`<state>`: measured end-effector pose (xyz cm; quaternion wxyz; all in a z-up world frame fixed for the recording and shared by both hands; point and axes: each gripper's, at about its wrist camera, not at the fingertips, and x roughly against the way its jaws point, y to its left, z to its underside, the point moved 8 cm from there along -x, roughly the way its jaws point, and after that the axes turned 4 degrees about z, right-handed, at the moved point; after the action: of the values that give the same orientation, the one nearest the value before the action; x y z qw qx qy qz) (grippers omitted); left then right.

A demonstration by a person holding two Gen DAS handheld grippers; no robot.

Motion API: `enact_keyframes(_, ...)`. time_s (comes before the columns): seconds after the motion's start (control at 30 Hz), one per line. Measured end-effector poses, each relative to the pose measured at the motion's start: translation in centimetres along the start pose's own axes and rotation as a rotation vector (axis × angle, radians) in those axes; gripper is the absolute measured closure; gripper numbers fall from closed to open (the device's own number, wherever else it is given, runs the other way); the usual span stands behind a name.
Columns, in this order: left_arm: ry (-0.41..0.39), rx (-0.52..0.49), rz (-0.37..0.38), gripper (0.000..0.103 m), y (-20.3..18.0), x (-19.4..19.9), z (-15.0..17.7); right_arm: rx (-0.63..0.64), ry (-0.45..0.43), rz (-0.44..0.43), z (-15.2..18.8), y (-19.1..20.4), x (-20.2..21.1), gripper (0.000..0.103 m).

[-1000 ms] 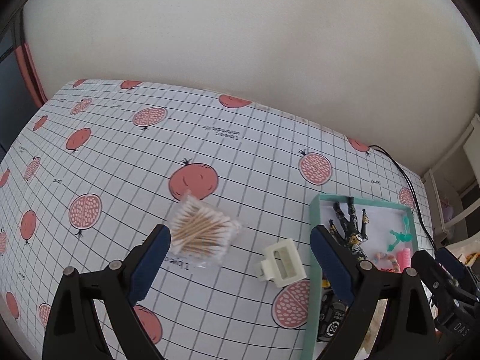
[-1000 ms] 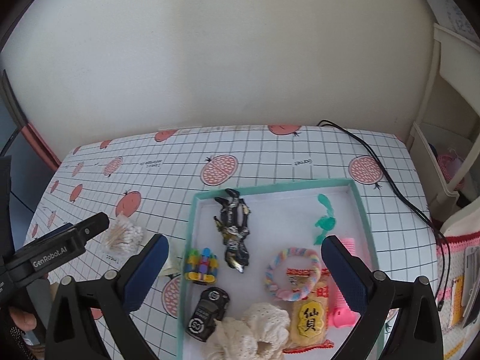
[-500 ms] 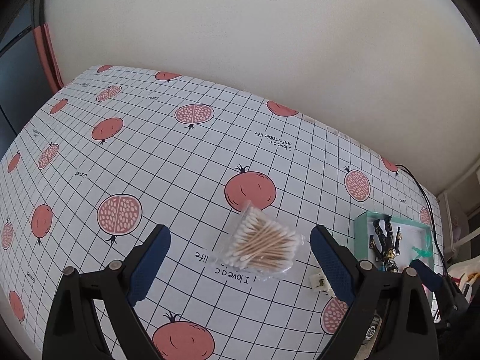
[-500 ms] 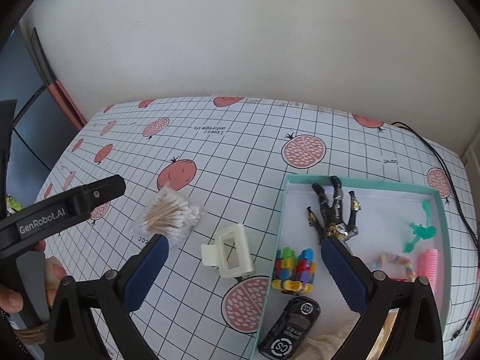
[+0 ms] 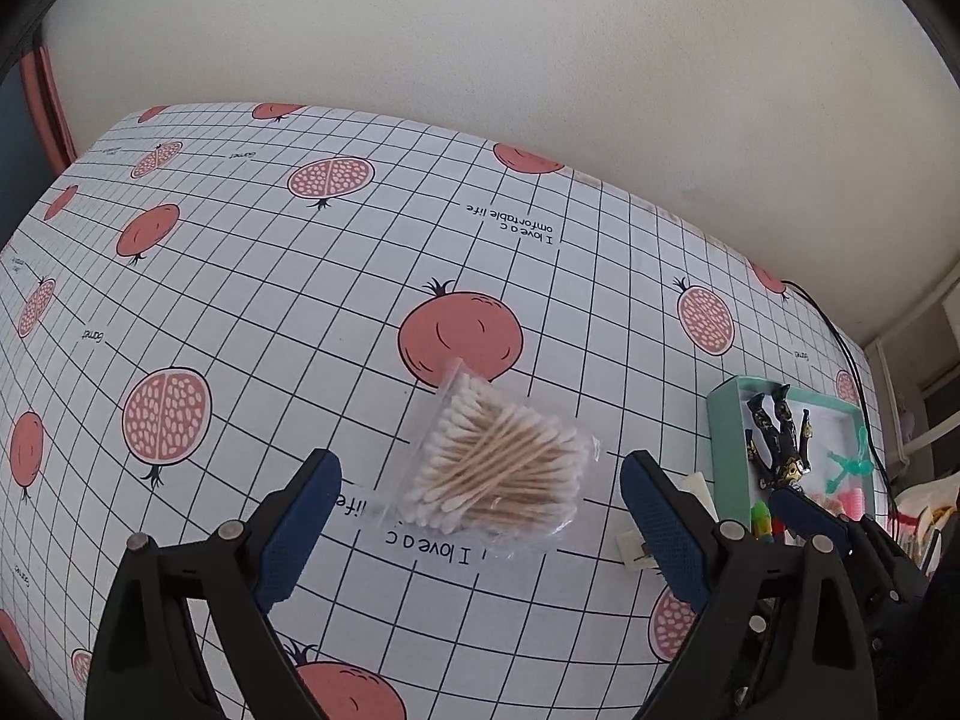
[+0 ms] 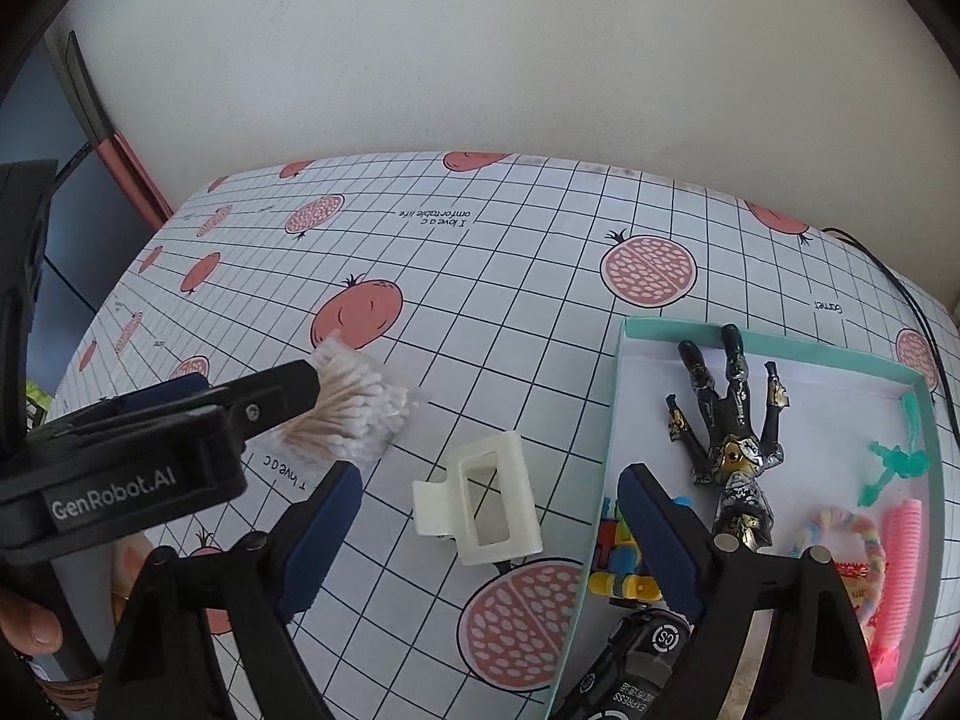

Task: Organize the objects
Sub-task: 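Withdraw both tools from the tray toward the cotton swab bag and claw clip, then grasp the cotton swab bag with the left tool while the right tool grasps the cream claw clip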

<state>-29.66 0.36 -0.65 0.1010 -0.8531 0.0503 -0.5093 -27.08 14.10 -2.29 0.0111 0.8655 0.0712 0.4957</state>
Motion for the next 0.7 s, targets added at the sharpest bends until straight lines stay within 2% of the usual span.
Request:
enact_keyframes(0.4, 0.043, 0.000, 0.022, 0.009, -0.5, -2.8, 1.1, 0.048, 0.004, -0.002, 0.4, 1.0, -0.9, 0.027)
enact_keyframes(0.7, 0.035, -0.019, 0.003, 0.009, -0.7, -3.7, 1.3, 0.054, 0.028, 0.006, 0.9, 1.0, -2.2, 0.043)
